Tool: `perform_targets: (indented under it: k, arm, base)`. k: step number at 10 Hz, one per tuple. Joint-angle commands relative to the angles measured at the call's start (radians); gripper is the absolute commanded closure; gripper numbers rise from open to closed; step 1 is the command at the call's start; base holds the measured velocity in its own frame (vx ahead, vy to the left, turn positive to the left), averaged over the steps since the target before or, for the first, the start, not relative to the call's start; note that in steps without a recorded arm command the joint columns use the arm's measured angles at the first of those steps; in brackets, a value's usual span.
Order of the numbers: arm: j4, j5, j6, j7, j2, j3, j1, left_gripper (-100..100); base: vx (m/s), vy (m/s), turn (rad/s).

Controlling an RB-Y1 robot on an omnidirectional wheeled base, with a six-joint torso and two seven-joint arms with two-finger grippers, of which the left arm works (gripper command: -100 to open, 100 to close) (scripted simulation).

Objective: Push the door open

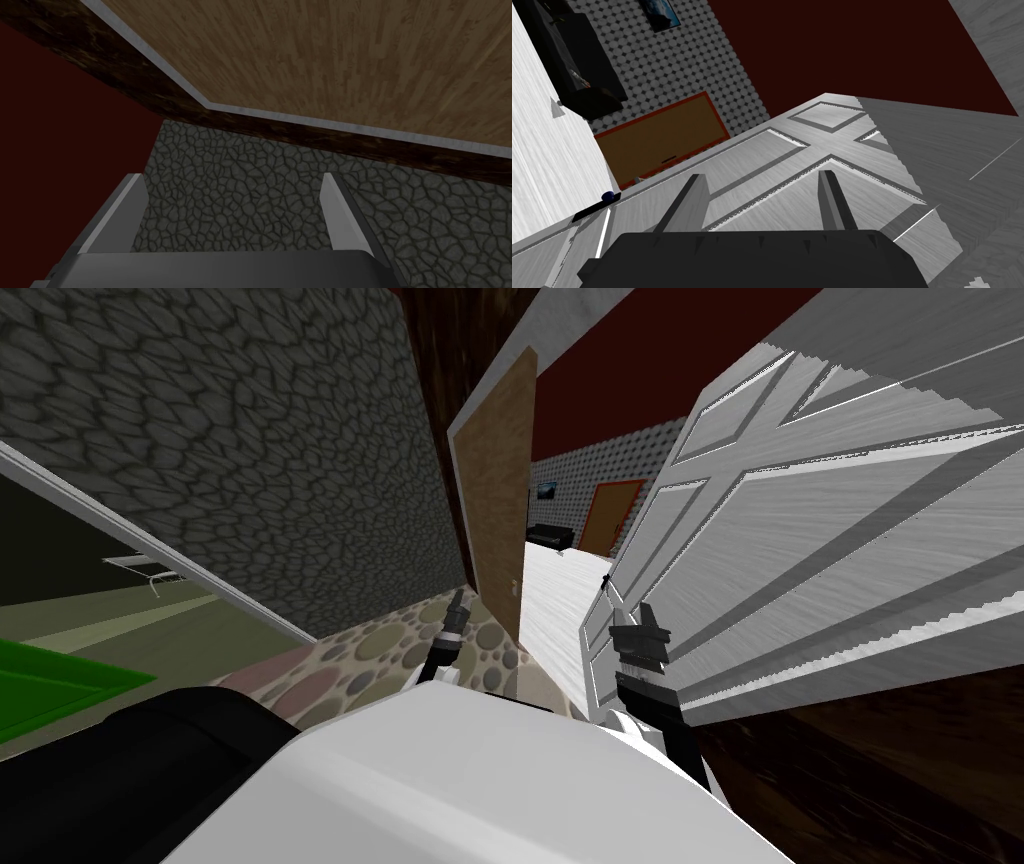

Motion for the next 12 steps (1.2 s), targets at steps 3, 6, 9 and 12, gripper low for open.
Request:
perform_targets:
  k: [3,6,9,12]
  arm:
    - [0.099,-0.001,-0.018,0.0,0.01,-0.03,-0.038,-100]
    - [0.155,-0.001,-0.031,0.001,0.015,-0.046,-0.058,-100]
    - [0.239,-0.001,-0.051,0.003,0.022,-0.072,-0.088,-100]
    - [0.301,-0.001,-0.064,0.004,0.026,-0.09,-0.108,-100]
  base:
    - [0.099,0.086,-0.094]
    - [0.064,0.057,-0.061]
    - [0.081,0.079,-0.11]
    - [0.074,0.096,-0.074]
